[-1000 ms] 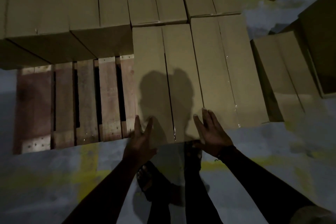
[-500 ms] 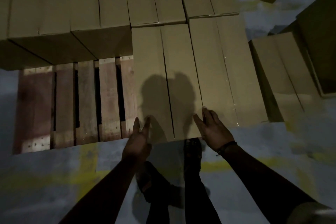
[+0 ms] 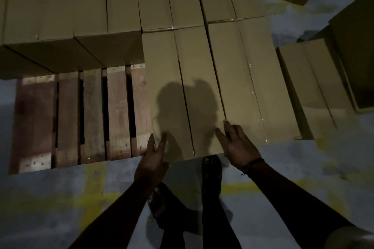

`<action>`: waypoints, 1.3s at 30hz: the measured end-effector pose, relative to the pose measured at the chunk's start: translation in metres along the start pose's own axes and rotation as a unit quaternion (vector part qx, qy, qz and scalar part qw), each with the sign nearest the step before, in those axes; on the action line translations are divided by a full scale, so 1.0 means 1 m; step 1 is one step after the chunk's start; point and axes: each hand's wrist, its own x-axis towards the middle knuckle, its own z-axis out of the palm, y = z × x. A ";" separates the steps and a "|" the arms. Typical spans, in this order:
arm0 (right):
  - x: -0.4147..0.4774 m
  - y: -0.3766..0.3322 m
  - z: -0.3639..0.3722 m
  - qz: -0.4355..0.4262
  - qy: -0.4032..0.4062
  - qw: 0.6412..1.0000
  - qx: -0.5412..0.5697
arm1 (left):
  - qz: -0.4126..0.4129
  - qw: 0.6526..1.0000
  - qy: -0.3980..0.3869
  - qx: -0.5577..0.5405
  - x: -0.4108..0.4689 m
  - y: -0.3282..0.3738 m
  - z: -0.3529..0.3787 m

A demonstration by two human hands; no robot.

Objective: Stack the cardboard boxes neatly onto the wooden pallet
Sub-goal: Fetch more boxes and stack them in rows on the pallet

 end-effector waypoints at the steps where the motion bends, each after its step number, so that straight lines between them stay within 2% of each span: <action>1: 0.001 0.000 0.000 0.003 0.000 1.000 0.006 | 0.001 1.000 0.000 0.003 0.001 0.000 -0.002; 12: 0.004 0.000 -0.009 0.004 -0.001 1.000 0.030 | -0.004 0.999 -0.024 0.040 0.006 0.002 -0.009; 14: 0.002 0.002 -0.015 0.000 -0.006 0.998 0.067 | -0.001 0.995 0.006 0.100 0.005 0.010 -0.006; 16: 0.000 0.005 -0.020 0.019 0.037 0.989 0.144 | 0.011 0.987 0.045 0.157 0.006 0.027 -0.005; 19: 0.003 0.017 -0.022 0.081 0.142 0.956 0.245 | 0.077 0.980 0.114 0.142 0.018 0.061 0.002; 22: 0.007 0.043 -0.024 0.115 0.188 0.943 0.249 | 0.178 0.957 0.129 0.190 0.033 0.103 0.012; 24: 0.005 0.063 -0.023 0.104 0.154 0.959 0.213 | 0.233 0.943 0.120 0.208 0.041 0.127 0.027; 27: -0.006 0.082 -0.015 0.046 0.033 0.988 0.143 | 0.196 0.964 0.052 0.174 0.054 0.157 0.046; 29: -0.012 0.085 -0.008 0.021 -0.046 0.994 0.097 | 0.173 0.971 0.004 0.166 0.060 0.165 0.061; 31: -0.015 0.081 -0.006 0.017 -0.033 0.996 0.083 | 0.161 0.972 -0.015 0.171 0.062 0.169 0.070; 33: -0.015 0.075 -0.009 0.024 -0.009 0.995 0.092 | 0.156 0.974 0.004 0.166 0.060 0.170 0.076; 39: -0.012 0.081 -0.002 0.010 -0.009 0.998 0.056 | 0.151 0.976 0.023 0.154 0.062 0.171 0.076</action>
